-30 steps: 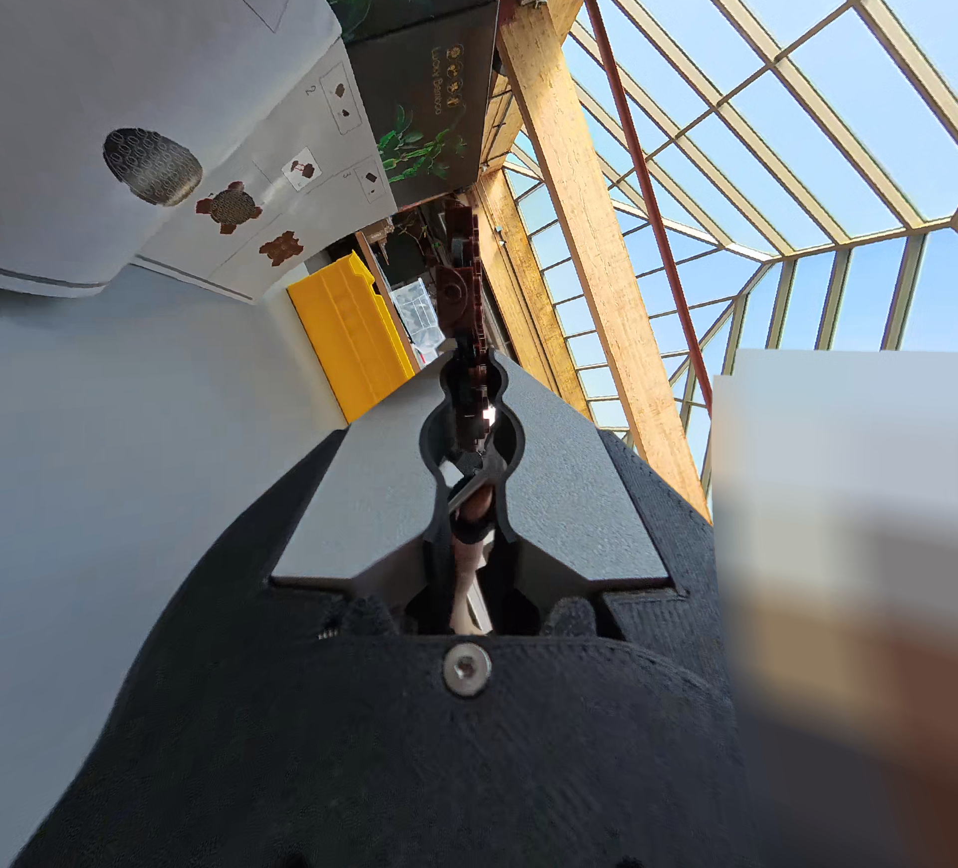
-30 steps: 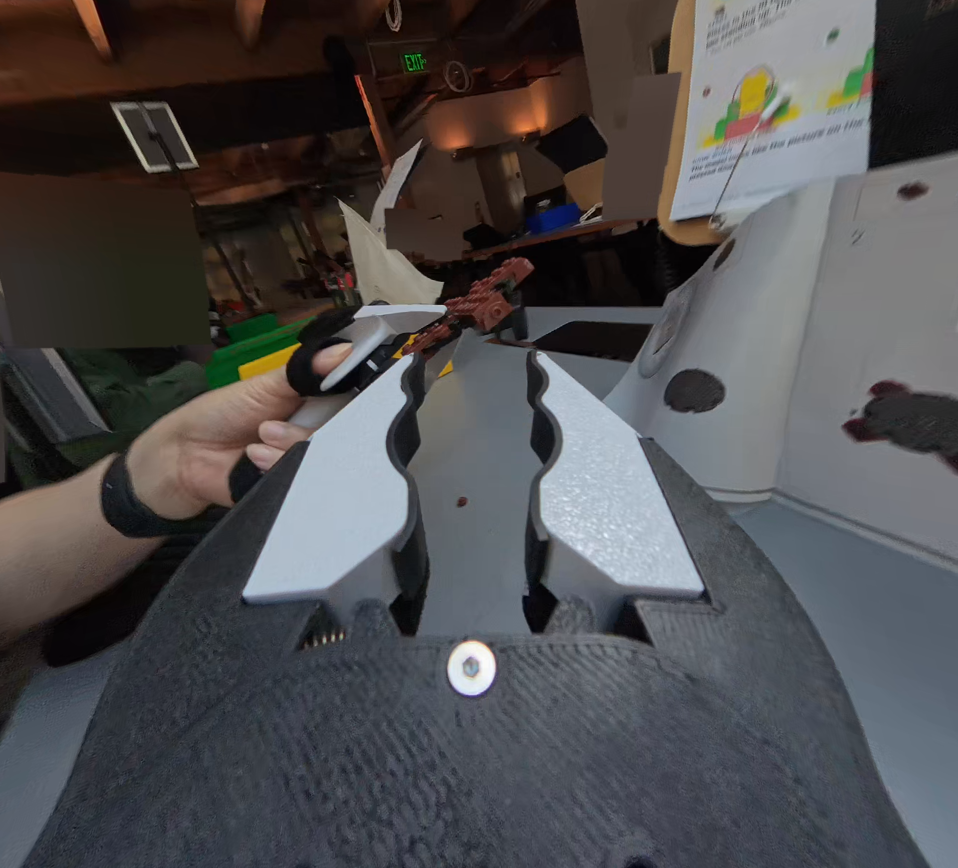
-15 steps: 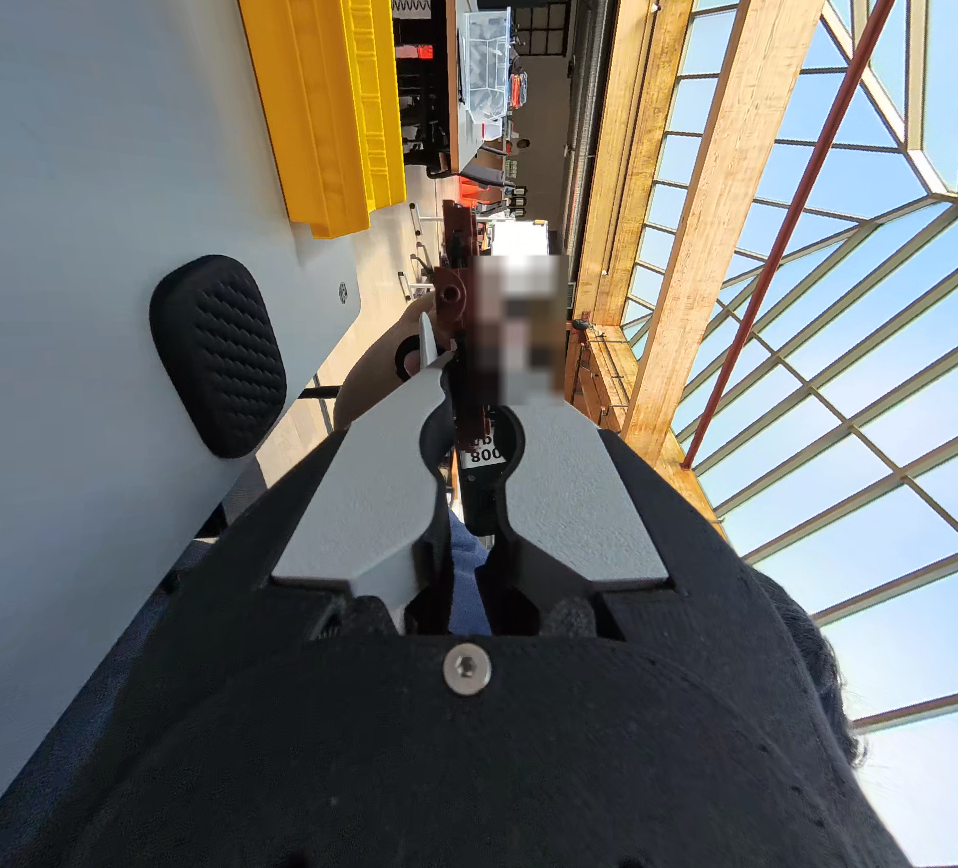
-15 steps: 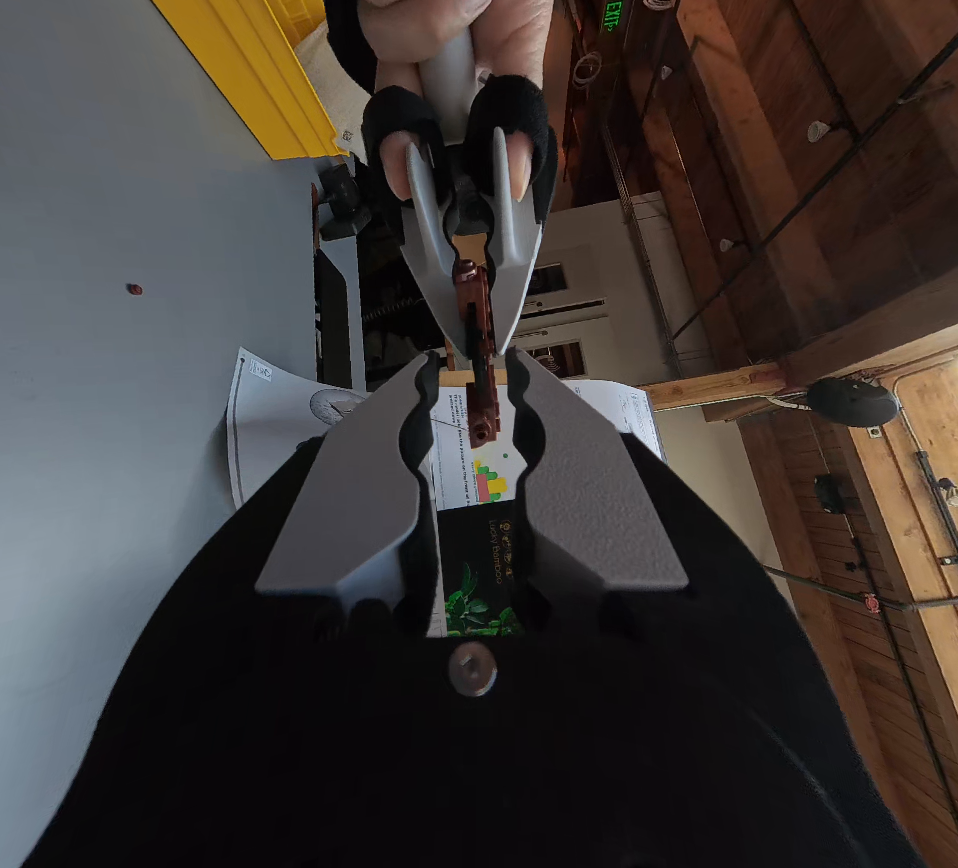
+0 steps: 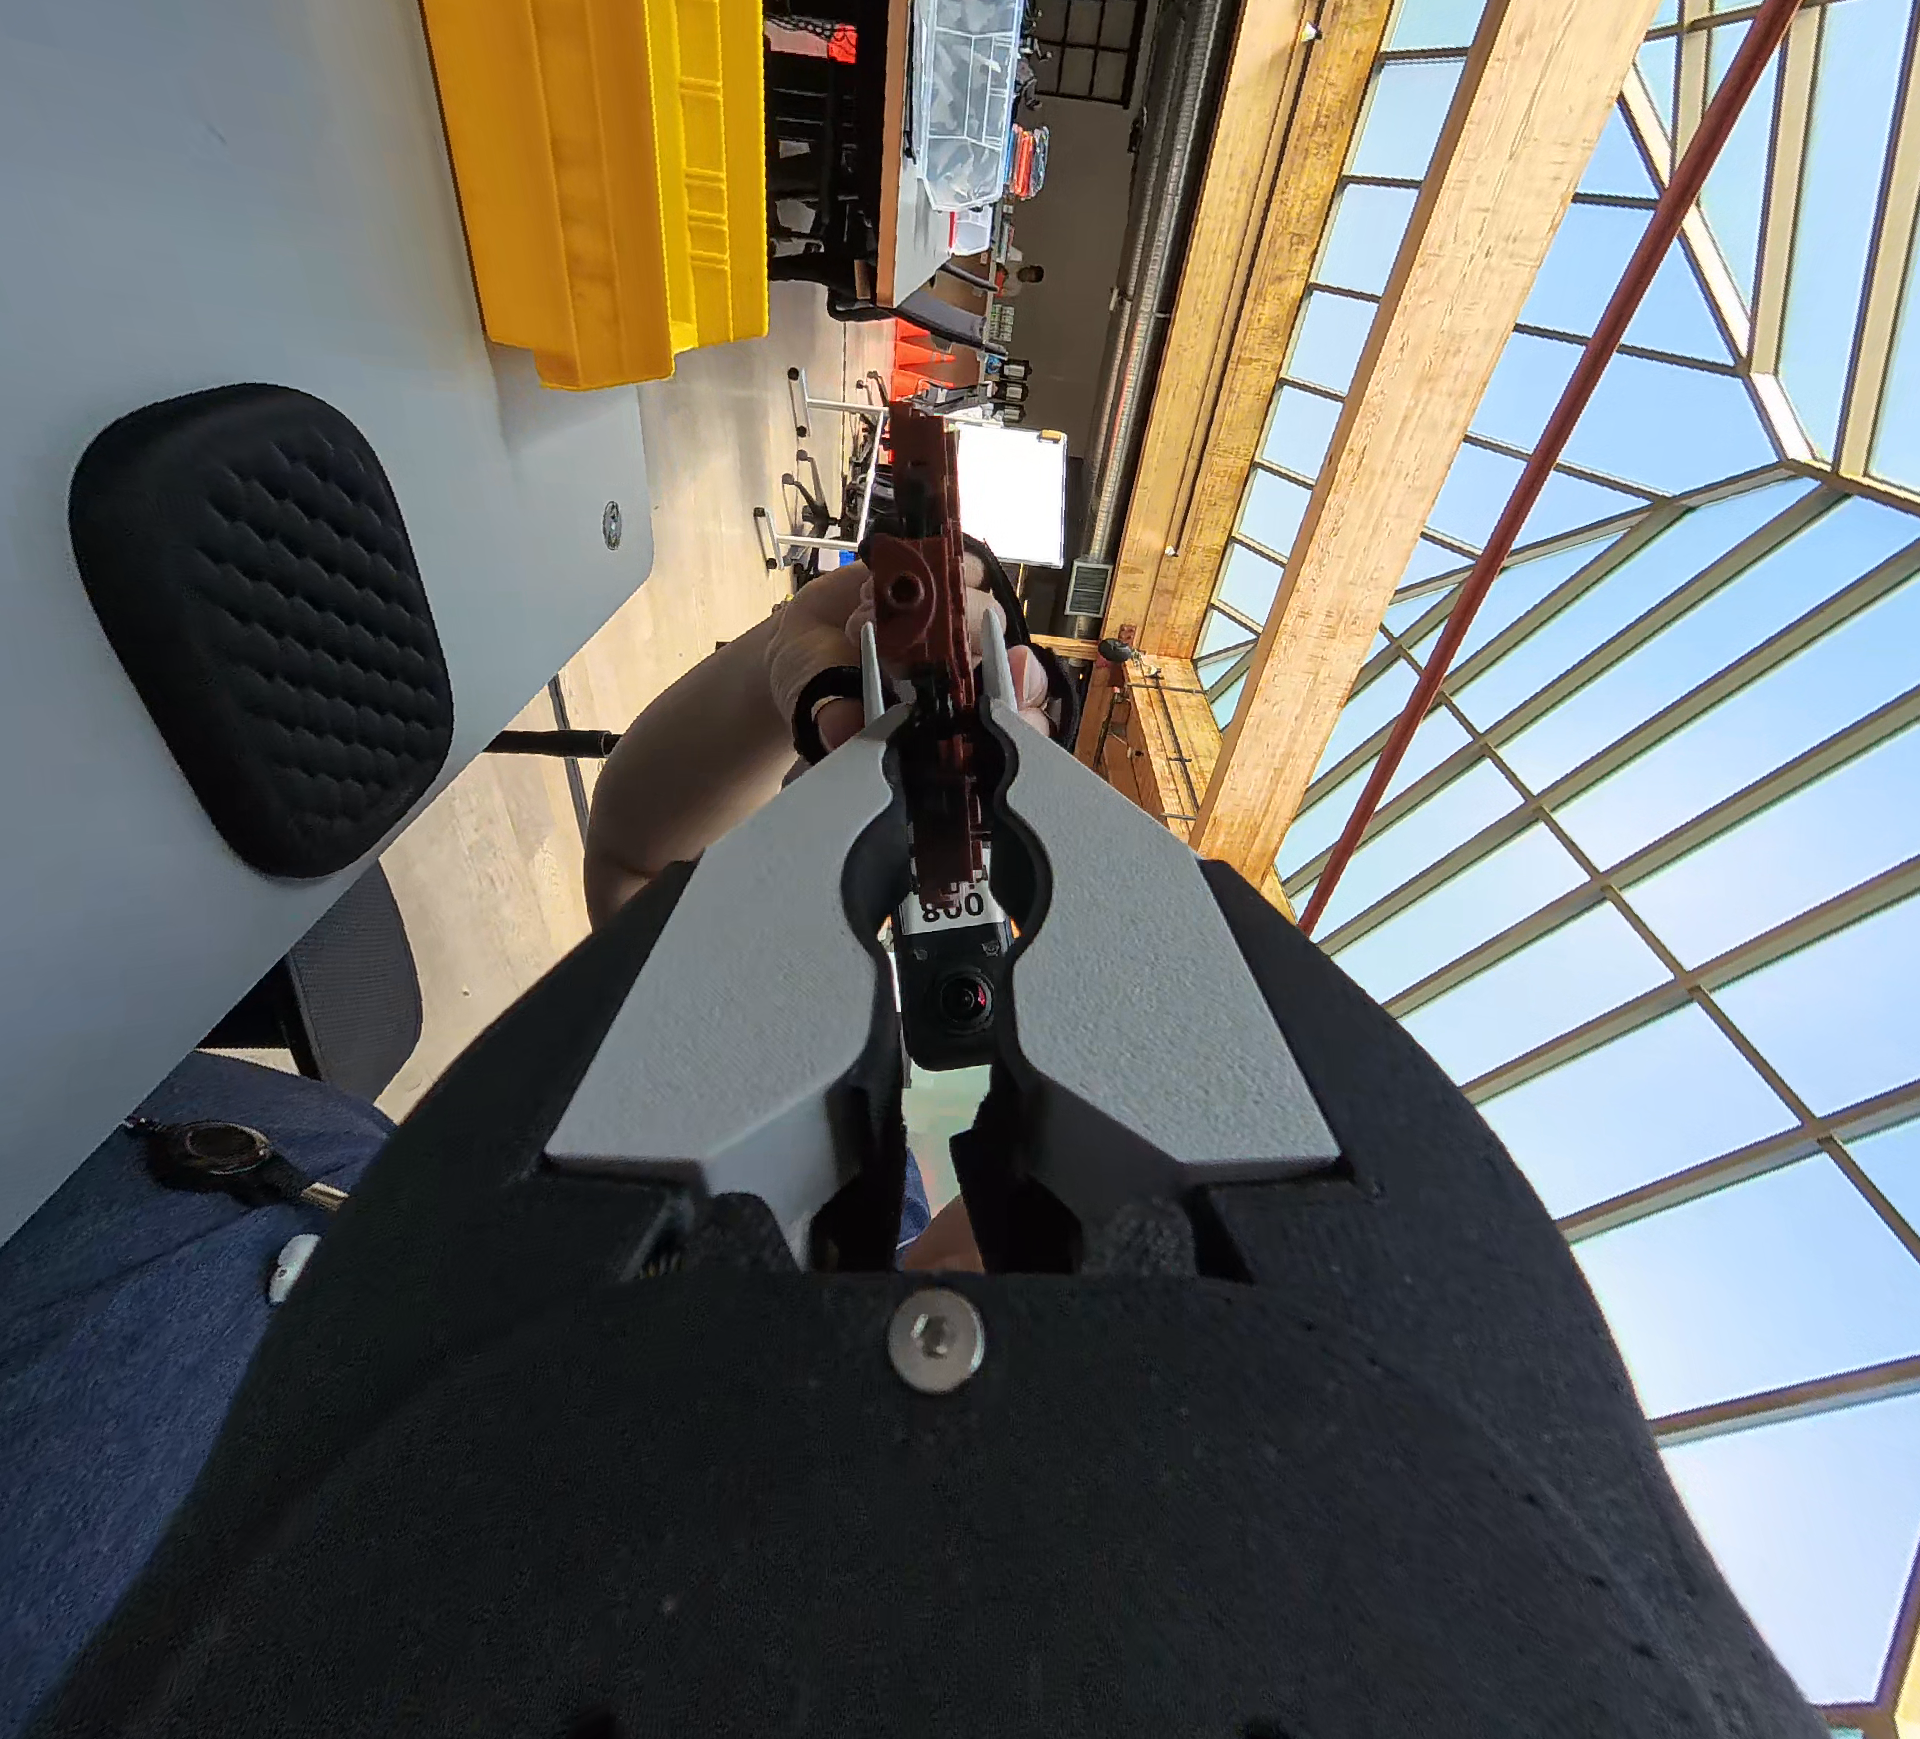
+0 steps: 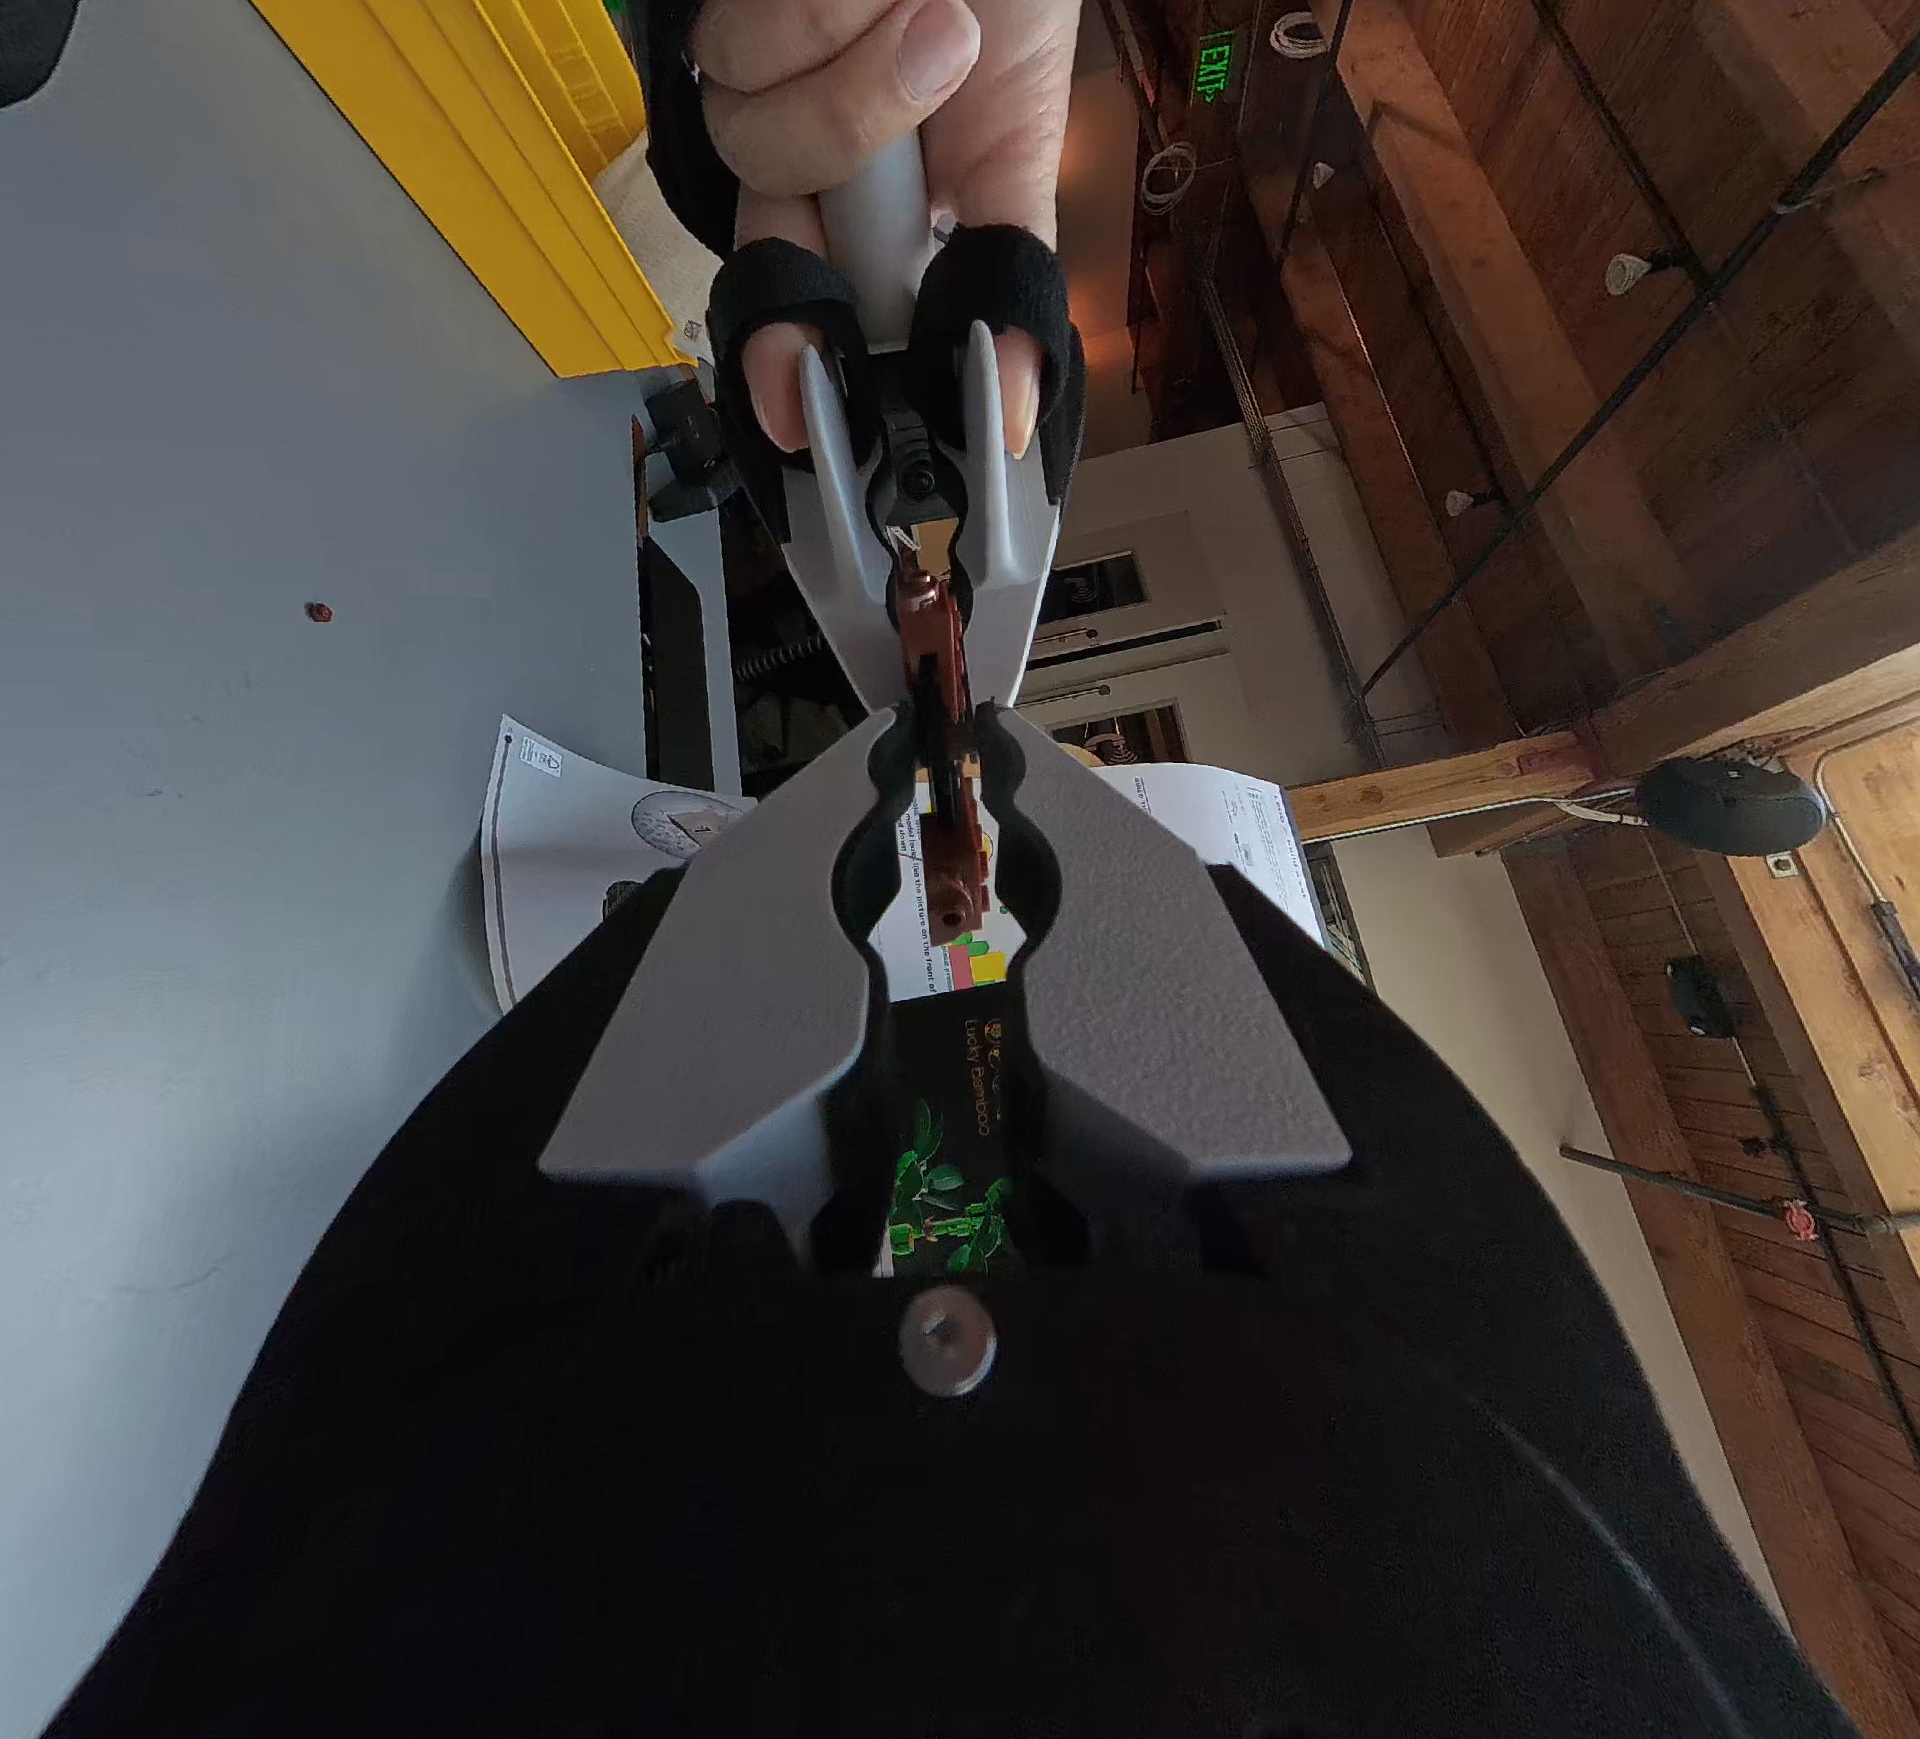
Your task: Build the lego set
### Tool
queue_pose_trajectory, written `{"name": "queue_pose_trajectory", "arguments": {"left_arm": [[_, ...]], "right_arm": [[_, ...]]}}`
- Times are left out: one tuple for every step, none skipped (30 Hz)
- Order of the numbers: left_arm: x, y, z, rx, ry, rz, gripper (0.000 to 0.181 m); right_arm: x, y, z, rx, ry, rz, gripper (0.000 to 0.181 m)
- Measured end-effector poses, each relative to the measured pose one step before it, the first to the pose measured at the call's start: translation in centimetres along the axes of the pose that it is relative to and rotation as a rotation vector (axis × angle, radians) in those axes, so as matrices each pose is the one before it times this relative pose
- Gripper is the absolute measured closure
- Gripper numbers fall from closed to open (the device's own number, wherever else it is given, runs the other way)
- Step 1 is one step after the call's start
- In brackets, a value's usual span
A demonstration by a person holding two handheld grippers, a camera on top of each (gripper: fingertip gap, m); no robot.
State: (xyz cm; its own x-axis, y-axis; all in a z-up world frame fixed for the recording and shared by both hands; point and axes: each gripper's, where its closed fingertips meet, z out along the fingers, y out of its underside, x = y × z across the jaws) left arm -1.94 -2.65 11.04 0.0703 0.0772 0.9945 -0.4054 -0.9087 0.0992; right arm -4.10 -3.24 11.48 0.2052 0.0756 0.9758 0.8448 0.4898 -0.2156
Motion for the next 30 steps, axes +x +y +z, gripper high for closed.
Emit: {"name": "queue_pose_trajectory", "arguments": {"left_arm": [[-0.025, 0.106, 0.161, -0.0060, -0.0046, 0.0021, 0.176], [-0.008, 0.041, 0.134, -0.0011, -0.0022, 0.0001, 0.176], [-0.002, 0.009, 0.116, -0.0006, -0.0008, 0.0007, 0.176], [-0.001, 0.002, 0.076, -0.0032, -0.0013, 0.0029, 0.176], [-0.022, -0.018, 0.047, -0.0021, -0.0026, 0.0045, 0.176], [-0.015, -0.060, 0.026, 0.0025, -0.0009, 0.0036, 0.176], [0.014, -0.023, 0.010, 0.0005, 0.0029, -0.0002, 0.176], [-0.035, -0.045, -0.006, -0.0001, 0.0013, -0.0006, 0.176], [-0.055, -0.083, -0.030, 0.0037, -0.0006, 0.0023, 0.176], [-0.041, -0.076, -0.034, 0.0032, 0.0002, 0.0020, 0.176], [-0.040, -0.066, -0.049, 0.0009, -0.0009, 0.0013, 0.176], [-0.077, -0.051, -0.072, -0.0004, -0.0036, 0.0040, 0.176], [-0.084, -0.058, -0.074, 0.0013, -0.0038, 0.0043, 0.176], [-0.105, -0.041, -0.072, 0.0015, -0.0039, 0.0011, 0.176], [-0.036, 0.010, -0.058, -0.0020, 0.0028, -0.0023, 0.176], [0.004, 0.012, -0.042, -0.0008, 0.0051, -0.0037, 0.176], [-0.050, 0.006, -0.054, 0.0004, 0.0000, -0.0005, 0.176], [-0.075, 0.001, -0.062, -0.0008, -0.0012, 0.0023, 0.176], [-0.106, 0.008, -0.079, -0.0009, -0.0015, -0.0012, 0.176], [-0.059, -0.015, -0.082, 0.0001, 0.0035, -0.0036, 0.176], [0.016, -0.031, -0.107, 0.0006, 0.0083, -0.0019, 0.176], [0.055, -0.024, -0.123, -0.0018, 0.0070, 0.0062, 0.176], [0.055, -0.012, -0.170, -0.0045, 0.0055, 0.0162, 0.176], [0.067, -0.058, -0.246, -0.0020, 0.0086, 0.0231, 0.176], [0.110, -0.224, -0.405, 0.0098, 0.0168, 0.0291, 0.176], [0.074, -0.279, -0.578, 0.0123, 0.0210, 0.0393, 0.176], [-0.067, -0.172, -0.716, 0.0039, 0.0173, 0.0548, 0.176], [-0.287, -0.137, -0.930, 0.0053, 0.0084, 0.0631, 0.176], [-0.383, -0.180, -1.159, 0.0200, 0.0061, 0.0729, 0.176], [-0.581, -0.039, -1.322, 0.0174, -0.0044, 0.0717, 0.176]], "right_arm": [[-0.024, 0.041, -0.005, -0.0045, -0.0033, -0.0083, 0.172], [0.029, 0.066, 0.004, -0.0043, 0.0015, -0.0069, 0.174], [0.014, 0.129, 0.011, -0.0057, -0.0010, -0.0015, 0.174], [0.009, 0.142, 0.023, -0.0061, -0.0030, 0.0028, 0.173], [-0.022, 0.070, 0.003, -0.0021, -0.0042, 0.0047, 0.173], [0.030, 0.066, -0.005, -0.0018, 0.0006, 0.0039, 0.173], [-0.036, 0.022, 0.001, 0.0003, -0.0013, 0.0005, 0.174], [-0.035, 0.067, 0.048, -0.0038, -0.0003, 0.0002, 0.174], [-0.067, 0.082, 0.066, -0.0072, -0.0011, 0.0007, 0.174], [-0.012, 0.043, 0.070, -0.0037, 0.0059, -0.0061, 0.174], [-0.082, 0.053, 0.088, -0.0030, 0.0016, -0.0069, 0.174], [-0.066, -0.002, 0.073, -0.0023, 0.0002, 0.0027, 0.175], [-0.105, 0.027, 0.096, -0.0017, -0.0049, 0.0095, 0.175], [-0.083, -0.002, 0.079, 0.0015, -0.0075, 0.0133, 0.175], [-0.010, -0.043, 0.024, 0.0041, -0.0030, 0.0062, 0.175], [-0.011, -0.036, 0.017, 0.0038, -0.0025, -0.0028, 0.175], [-0.069, -0.015, 0.049, 0.0007, -0.0071, -0.0002, 0.175], [-0.090, -0.027, 0.045, 0.0000, -0.0085, -0.0005, 0.175], [-0.126, -0.024, 0.076, 0.0014, -0.0114, -0.0005, 0.176], [-0.042, -0.033, 0.086, 0.0011, -0.0058, 0.0043, 0.176], [0.023, -0.058, 0.103, 0.0053, 0.0013, 0.0047, 0.175], [0.030, -0.113, 0.122, 0.0128, 0.0052, 0.0057, 0.175], [-0.024, -0.144, 0.139, 0.0154, 0.0046, 0.0095, 0.175], [0.066, -0.062, 0.133, 0.0087, 0.0117, 0.0118, 0.170], [0.160, 0.137, 0.020, -0.0052, 0.0200, 0.0032, 0.150], [-0.047, 0.273, -0.199, -0.0127, 0.0034, 0.0218, 0.143], [-0.225, -0.007, -0.454, 0.0169, -0.0068, 0.0574, 0.143], [-0.543, -0.270, -0.580, 0.0509, -0.0253, 0.0856, 0.148], [-0.715, 0.027, -0.487, 0.0491, -0.0353, 0.1047, 0.157], [-0.269, 0.660, -0.237, 0.0236, -0.0060, 0.1208, 0.157]]}}
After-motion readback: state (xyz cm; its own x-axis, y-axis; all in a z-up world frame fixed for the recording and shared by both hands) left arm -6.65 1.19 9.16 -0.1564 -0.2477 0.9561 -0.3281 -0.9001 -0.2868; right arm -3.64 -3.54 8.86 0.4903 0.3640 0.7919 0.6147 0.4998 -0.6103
